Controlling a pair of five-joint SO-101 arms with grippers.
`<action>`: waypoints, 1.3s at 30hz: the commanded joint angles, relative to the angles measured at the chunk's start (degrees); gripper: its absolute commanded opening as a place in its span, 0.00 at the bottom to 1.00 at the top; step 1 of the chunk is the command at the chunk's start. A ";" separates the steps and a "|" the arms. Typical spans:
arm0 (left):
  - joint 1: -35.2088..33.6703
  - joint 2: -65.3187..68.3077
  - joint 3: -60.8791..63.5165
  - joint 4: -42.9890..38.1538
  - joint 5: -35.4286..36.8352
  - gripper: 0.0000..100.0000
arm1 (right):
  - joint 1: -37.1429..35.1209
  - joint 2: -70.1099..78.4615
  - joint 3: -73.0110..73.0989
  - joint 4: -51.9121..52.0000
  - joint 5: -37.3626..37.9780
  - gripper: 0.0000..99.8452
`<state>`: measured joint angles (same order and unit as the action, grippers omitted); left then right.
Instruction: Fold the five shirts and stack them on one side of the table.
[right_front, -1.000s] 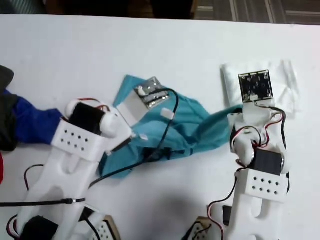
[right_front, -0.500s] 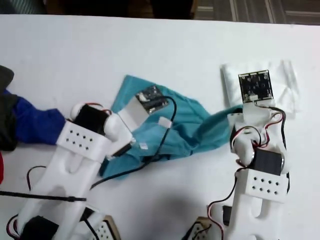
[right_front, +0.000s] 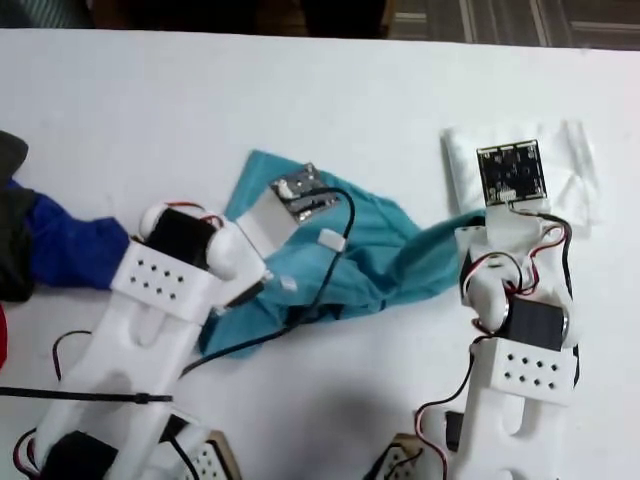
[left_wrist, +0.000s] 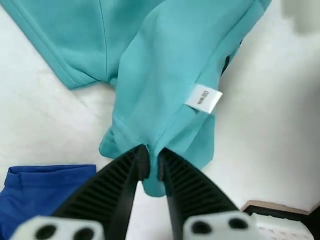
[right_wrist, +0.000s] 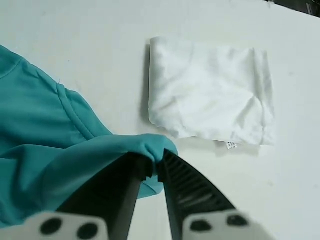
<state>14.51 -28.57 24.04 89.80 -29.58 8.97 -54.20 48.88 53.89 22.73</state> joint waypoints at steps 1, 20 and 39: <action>0.09 -0.26 -2.24 0.53 0.26 0.11 | 0.04 0.66 -0.35 -1.01 -0.44 0.02; -9.05 -0.18 17.80 -16.62 -8.18 0.14 | 0.04 0.66 -0.35 -1.01 -0.44 0.02; -10.20 -0.09 23.96 -18.02 -8.62 0.14 | 0.04 0.66 -0.35 -1.01 -0.44 0.02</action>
<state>4.66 -28.48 47.69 72.57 -37.67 8.97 -54.20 48.88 53.89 22.73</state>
